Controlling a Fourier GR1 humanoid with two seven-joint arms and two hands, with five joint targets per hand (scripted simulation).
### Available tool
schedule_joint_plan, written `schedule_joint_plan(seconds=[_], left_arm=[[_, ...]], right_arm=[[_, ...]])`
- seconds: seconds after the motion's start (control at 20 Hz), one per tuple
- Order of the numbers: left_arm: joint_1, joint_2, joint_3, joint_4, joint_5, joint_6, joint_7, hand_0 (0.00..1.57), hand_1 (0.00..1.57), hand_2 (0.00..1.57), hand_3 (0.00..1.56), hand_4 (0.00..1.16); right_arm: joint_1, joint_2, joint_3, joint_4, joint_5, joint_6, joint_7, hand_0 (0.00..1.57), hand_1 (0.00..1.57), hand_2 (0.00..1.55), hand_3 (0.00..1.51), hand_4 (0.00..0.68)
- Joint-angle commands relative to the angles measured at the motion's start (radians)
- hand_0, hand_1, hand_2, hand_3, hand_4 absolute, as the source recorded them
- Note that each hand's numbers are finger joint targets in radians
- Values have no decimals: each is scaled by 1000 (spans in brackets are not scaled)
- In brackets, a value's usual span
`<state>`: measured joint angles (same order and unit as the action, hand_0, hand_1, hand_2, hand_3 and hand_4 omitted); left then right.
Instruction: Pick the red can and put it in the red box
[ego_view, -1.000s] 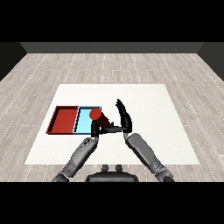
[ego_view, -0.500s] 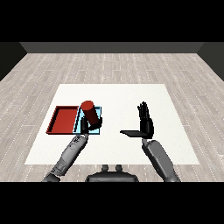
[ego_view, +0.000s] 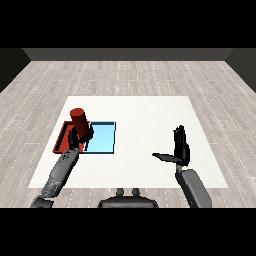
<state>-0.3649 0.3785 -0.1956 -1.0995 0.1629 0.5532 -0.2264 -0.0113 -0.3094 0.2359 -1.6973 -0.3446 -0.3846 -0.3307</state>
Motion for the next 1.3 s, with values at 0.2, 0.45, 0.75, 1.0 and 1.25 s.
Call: schedule_joint_plan(seconds=[0.2, 0.45, 0.75, 1.0, 1.25], left_arm=[[-199, 80, 103, 437, -33, -88, 17, 1571, 1571, 1555, 1472, 1097], [-320, 61, 141, 718, -69, -97, -45, 1571, 1571, 1564, 1493, 1058], [-372, 47, 120, 929, -122, -58, 63, 738, 738, 732, 737, 812], [-364, 39, 132, 1031, -121, -78, 107, 828, 828, 805, 494, 795], [-340, 84, 200, 1057, -63, -87, 118, 1285, 1285, 1170, 0, 698]], right_arm=[[-14, -23, -59, 48, 15, -19, 62, 0, 0, 0, 0, 0], [-102, -12, -61, 170, 56, -11, 64, 0, 0, 0, 0, 0], [-104, 45, -96, 285, 9, 42, -45, 0, 0, 0, 0, 0], [-129, 62, -93, 330, 27, 36, -60, 0, 0, 0, 0, 0], [-178, 40, -139, 339, -4, 64, -42, 0, 0, 0, 0, 0]])
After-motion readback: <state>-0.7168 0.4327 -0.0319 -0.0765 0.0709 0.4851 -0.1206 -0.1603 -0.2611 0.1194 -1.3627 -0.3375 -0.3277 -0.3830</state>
